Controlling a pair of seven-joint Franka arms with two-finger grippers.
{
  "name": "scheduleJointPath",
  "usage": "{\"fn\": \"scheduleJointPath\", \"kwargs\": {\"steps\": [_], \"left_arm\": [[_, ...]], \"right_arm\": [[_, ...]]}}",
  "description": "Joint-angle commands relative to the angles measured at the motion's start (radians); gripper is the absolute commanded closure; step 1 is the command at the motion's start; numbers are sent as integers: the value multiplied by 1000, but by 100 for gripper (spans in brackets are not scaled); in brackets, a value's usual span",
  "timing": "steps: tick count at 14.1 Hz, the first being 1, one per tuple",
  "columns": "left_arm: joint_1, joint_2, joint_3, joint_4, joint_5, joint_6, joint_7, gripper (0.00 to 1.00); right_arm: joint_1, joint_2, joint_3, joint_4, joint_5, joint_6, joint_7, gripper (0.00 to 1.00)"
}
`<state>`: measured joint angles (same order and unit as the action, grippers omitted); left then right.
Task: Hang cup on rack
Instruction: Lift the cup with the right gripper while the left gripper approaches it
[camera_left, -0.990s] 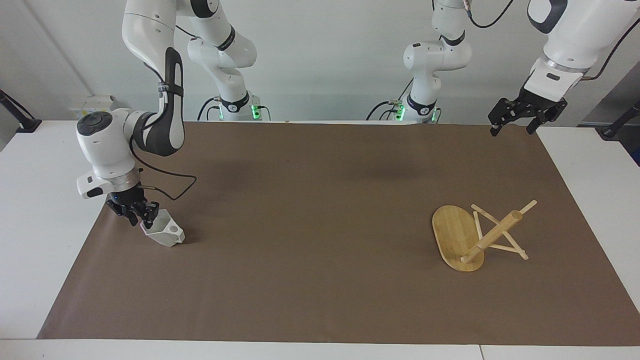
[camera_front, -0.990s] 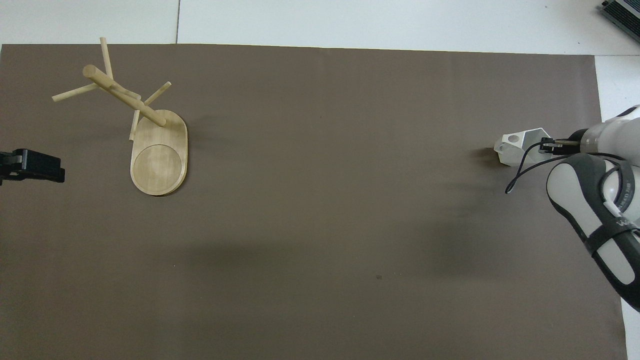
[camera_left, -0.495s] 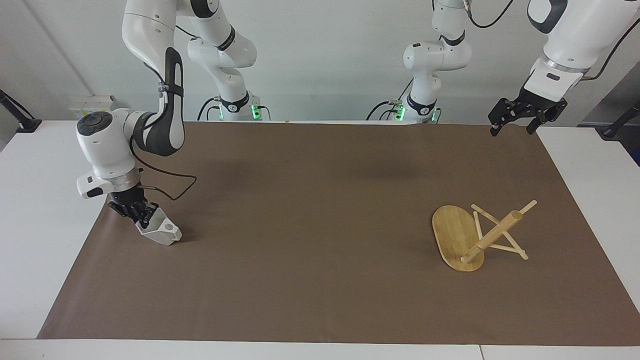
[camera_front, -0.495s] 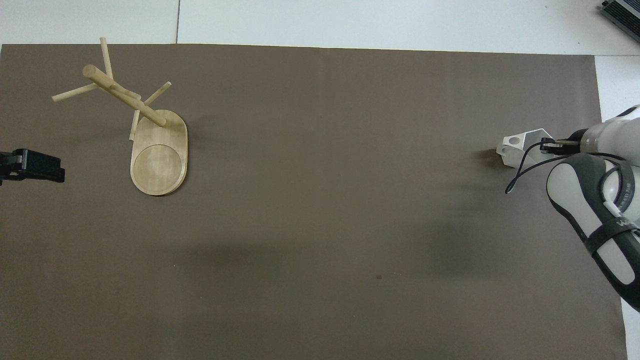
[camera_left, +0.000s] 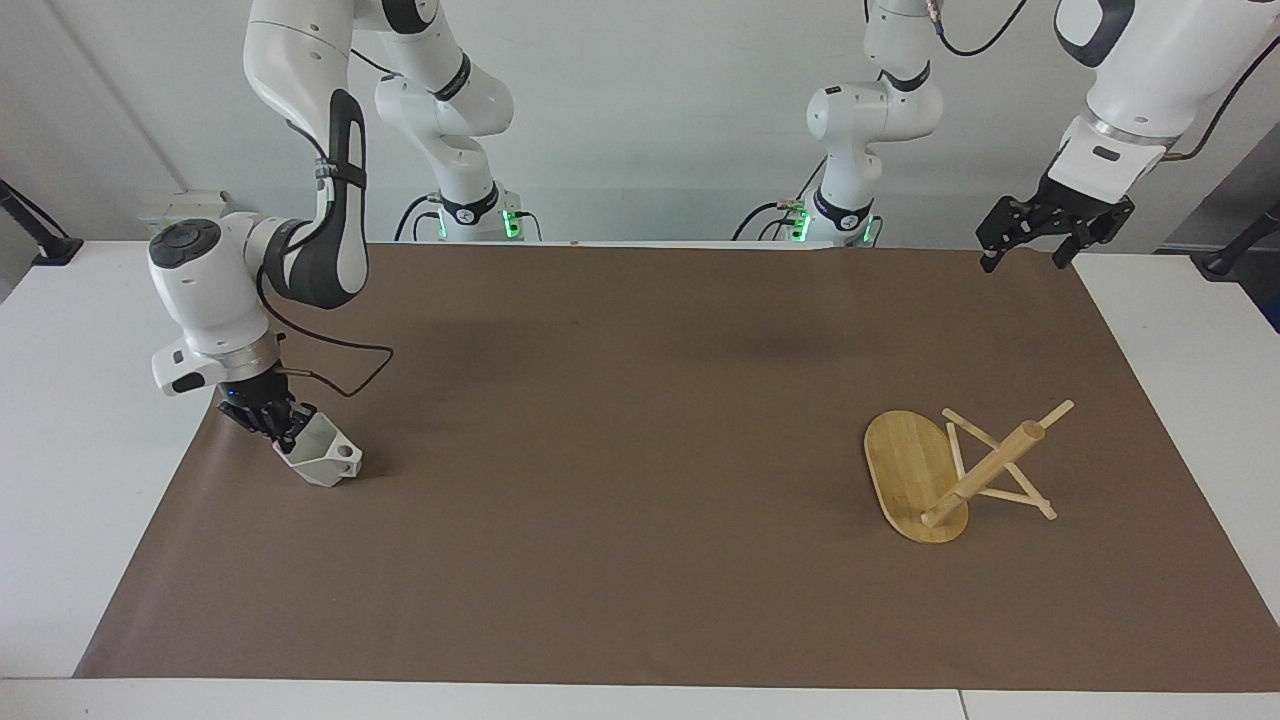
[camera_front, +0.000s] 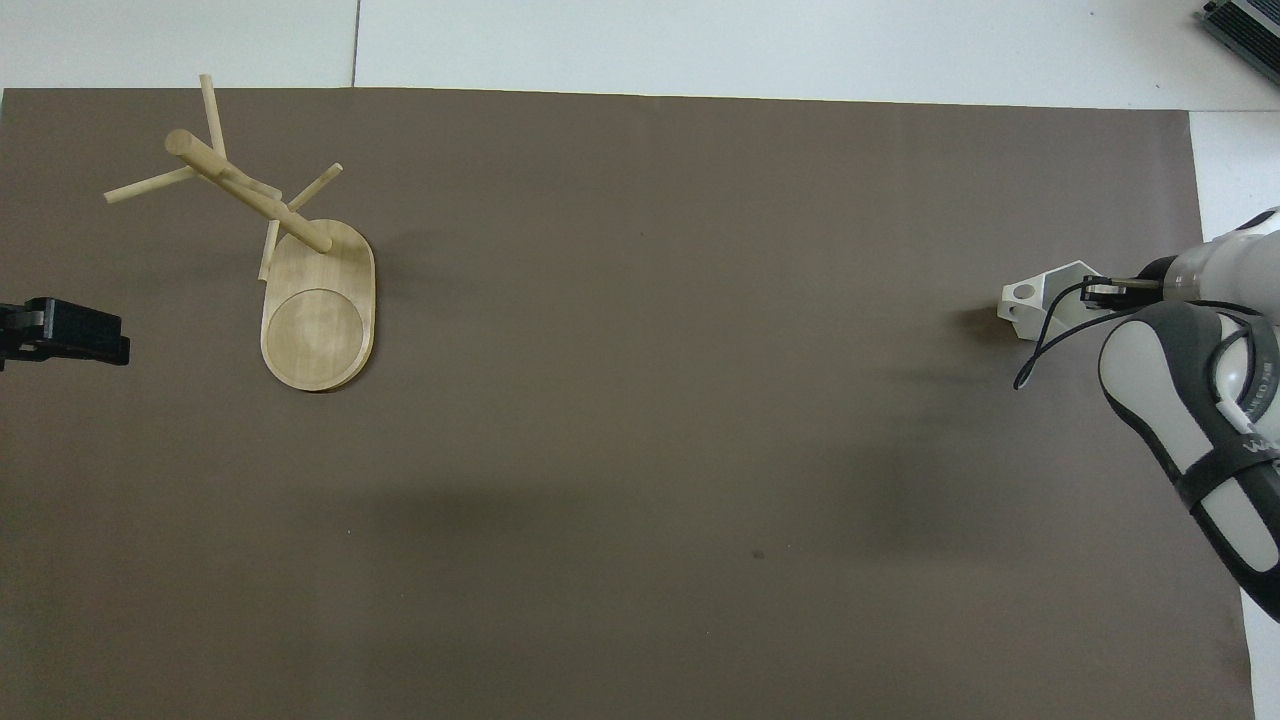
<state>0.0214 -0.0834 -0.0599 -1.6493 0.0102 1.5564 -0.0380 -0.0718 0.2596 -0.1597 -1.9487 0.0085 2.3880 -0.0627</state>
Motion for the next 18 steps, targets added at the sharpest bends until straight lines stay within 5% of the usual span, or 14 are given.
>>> {"fn": "scheduleJointPath", "kwargs": {"steps": [1, 11, 18], "left_arm": [[15, -29, -8, -32, 2, 5, 7, 0], [2, -47, -12, -56, 2, -45, 4, 0], [-18, -94, -29, -95, -116, -281, -192, 0]], "right_arm": [[-8, -22, 14, 14, 5, -52, -5, 100], [-5, -126, 95, 63, 15, -297, -6, 100], [-3, -273, 163, 106, 258, -461, -6, 100]]}}
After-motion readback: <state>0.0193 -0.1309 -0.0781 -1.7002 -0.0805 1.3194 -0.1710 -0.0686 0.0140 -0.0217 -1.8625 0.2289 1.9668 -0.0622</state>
